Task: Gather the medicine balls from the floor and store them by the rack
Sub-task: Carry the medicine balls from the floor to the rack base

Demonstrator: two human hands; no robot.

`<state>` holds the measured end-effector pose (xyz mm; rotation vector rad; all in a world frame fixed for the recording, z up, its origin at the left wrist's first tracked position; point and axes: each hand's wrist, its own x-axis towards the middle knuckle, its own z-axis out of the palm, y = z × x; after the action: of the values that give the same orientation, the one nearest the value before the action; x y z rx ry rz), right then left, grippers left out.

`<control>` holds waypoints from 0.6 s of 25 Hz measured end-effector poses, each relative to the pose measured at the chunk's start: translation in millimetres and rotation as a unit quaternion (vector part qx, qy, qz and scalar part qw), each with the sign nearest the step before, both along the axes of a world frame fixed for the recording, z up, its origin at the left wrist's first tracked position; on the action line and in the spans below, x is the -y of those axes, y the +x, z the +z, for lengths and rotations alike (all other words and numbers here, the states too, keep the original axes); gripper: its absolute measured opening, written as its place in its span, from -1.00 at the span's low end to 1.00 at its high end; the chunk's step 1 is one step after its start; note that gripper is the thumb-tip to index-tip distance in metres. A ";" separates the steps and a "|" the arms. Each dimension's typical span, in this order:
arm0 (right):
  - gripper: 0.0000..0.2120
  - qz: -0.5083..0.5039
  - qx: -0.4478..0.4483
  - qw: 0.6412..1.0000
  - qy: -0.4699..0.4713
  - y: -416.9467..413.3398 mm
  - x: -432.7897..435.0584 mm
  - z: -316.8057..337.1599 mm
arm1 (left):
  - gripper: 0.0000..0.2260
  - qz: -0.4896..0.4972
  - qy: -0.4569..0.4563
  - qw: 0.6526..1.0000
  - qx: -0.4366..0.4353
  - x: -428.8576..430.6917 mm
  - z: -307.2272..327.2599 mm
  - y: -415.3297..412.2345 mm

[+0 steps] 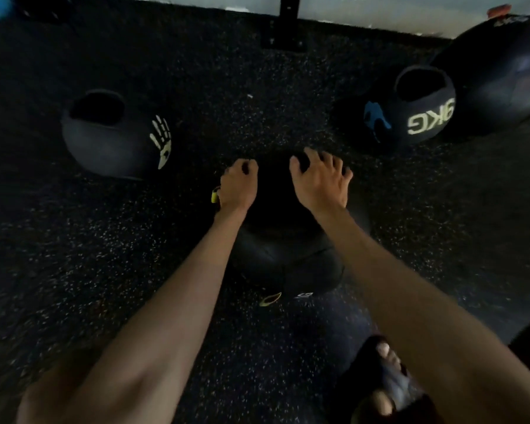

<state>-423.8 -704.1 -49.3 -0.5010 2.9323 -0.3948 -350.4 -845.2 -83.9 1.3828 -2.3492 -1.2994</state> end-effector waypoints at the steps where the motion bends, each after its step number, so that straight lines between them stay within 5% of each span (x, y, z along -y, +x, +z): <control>1: -0.43 -0.008 0.020 1.000 -0.007 -23.4 9.8 1.2 | -0.57 0.002 -0.016 1.000 -0.013 -11.8 2.0 5.9; 7: -0.55 -0.045 0.120 0.986 -0.104 -154.4 43.8 -2.7 | -0.33 0.002 -0.183 0.982 -0.042 -110.9 7.4 4.7; 11: -0.68 -0.014 0.106 0.976 -0.189 -208.1 29.2 -5.4 | -0.34 0.004 -0.221 0.975 0.035 -95.9 22.9 -82.0; 15: -0.62 0.043 0.108 0.979 -0.168 -206.3 4.6 0.7 | -0.35 0.018 -0.213 0.973 0.093 -59.8 36.3 -154.5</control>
<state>-630.1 -708.7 -48.6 -0.5814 2.6326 -0.8805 -504.9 -785.4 -47.6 1.4406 -2.5072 -0.6207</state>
